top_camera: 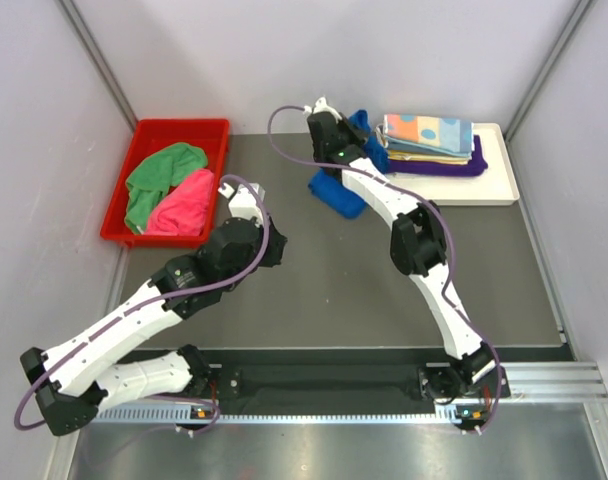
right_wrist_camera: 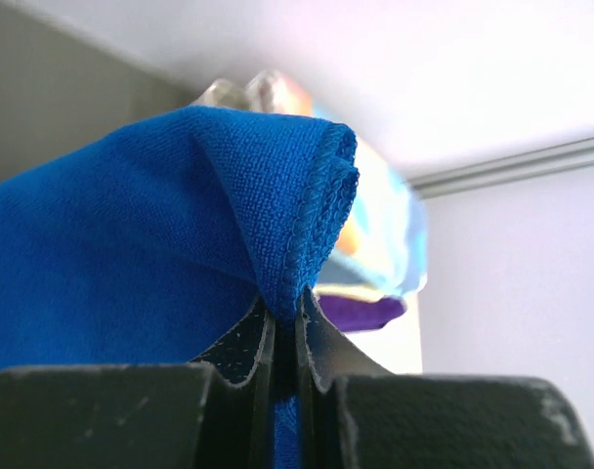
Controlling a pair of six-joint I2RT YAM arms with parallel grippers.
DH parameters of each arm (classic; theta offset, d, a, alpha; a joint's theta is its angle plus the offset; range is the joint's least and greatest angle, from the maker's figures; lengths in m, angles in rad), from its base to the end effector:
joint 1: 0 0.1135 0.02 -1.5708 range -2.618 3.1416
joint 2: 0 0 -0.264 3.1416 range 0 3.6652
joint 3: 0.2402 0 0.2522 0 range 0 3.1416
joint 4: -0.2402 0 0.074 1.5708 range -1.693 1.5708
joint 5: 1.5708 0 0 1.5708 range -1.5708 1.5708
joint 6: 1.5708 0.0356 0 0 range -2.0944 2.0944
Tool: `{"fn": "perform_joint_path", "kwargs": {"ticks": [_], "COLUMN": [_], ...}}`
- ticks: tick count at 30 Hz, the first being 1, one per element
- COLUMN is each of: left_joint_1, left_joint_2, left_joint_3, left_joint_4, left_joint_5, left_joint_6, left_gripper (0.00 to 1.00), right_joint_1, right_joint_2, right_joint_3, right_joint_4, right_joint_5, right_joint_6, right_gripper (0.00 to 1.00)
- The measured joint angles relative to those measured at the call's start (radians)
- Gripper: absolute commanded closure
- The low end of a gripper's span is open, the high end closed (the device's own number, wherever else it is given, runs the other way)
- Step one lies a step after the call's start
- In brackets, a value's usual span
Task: Fold and stack the towels
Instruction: Neatly place the folded towel into the bin
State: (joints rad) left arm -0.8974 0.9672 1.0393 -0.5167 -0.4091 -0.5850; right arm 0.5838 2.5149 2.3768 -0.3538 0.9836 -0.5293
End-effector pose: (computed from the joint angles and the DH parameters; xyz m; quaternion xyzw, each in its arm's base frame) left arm 0.1398 -0.1525 0.3625 0.0217 0.8348 -0.2262 0.5015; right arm 0.4897 0.2880 0.2498 -0.1936 0.7703 -0.3927 0.4637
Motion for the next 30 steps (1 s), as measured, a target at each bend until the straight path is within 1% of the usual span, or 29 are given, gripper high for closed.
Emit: {"fn": "perform_joint_path", "kwargs": {"ticks": [5,11,15,23,30], "left_joint_1": [0.000,0.000,0.000,0.000,0.000], "left_joint_2": [0.007,0.036,0.046,0.061,0.076], "left_joint_3": [0.000,0.000,0.000,0.000,0.000], "left_joint_4": [0.005,0.018,0.026,0.034,0.047], "left_joint_5": [-0.004,-0.004,-0.002,0.005,0.023], "left_joint_6": [0.024,0.051,0.063,0.074,0.083], "left_gripper": [0.80,0.79,0.80,0.80,0.80], "right_joint_1": [-0.029,-0.069,-0.089,-0.109,-0.121], "right_joint_2": [0.011,0.011,0.011,0.003,-0.052], "right_joint_3": [0.061,0.070,0.072,0.073,0.072], "right_joint_4": [0.182,0.294,0.333,0.356,0.352], "right_joint_5": [0.035,0.044,0.043,0.038,0.019], "right_joint_6": [-0.172,-0.280,-0.308,-0.323,-0.312], "right_gripper": [1.00,1.00,1.00,1.00,1.00]}}
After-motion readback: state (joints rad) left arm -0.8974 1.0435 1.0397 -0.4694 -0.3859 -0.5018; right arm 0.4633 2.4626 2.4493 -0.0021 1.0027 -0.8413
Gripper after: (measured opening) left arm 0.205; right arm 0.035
